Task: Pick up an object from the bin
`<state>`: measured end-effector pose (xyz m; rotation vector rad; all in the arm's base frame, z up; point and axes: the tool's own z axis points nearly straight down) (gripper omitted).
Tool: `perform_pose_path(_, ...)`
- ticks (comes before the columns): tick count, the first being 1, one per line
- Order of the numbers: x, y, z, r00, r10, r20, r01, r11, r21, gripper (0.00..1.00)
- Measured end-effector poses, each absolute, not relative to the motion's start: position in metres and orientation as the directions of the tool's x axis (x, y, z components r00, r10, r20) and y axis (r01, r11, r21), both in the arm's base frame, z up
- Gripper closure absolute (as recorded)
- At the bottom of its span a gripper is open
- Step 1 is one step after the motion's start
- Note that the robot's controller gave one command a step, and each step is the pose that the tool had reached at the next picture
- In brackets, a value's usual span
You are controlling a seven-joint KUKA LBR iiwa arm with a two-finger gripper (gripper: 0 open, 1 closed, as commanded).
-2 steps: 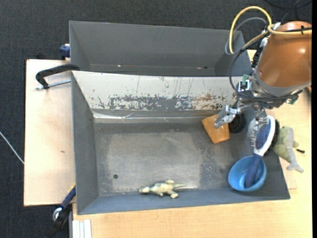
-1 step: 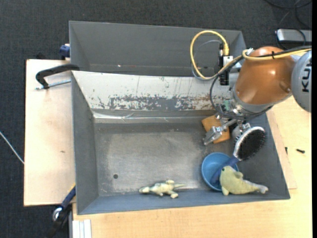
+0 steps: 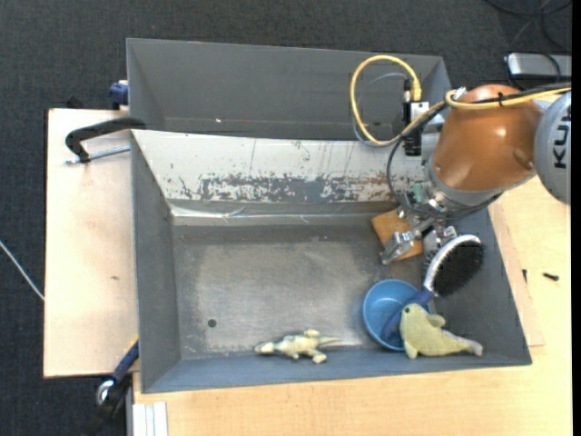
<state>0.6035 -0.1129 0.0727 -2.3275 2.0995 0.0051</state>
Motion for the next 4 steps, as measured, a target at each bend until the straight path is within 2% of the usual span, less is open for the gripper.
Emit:
perform_pose_path(1, 0.603, -0.111, 0.072, 0.101, -0.995, -0.012, -0.995, -0.101, -0.003, 0.00)
perform_pose_path(2, 0.604, -0.113, 0.073, 0.103, -0.995, -0.007, -0.995, -0.103, -0.003, 1.00)
perform_pose_path(3, 0.590, -0.101, 0.142, 0.100, -0.995, -0.001, -0.995, -0.100, -0.010, 1.00)
perform_pose_path(4, 0.587, -0.099, 0.246, 0.112, -0.994, 0.001, -0.994, -0.112, -0.014, 1.00)
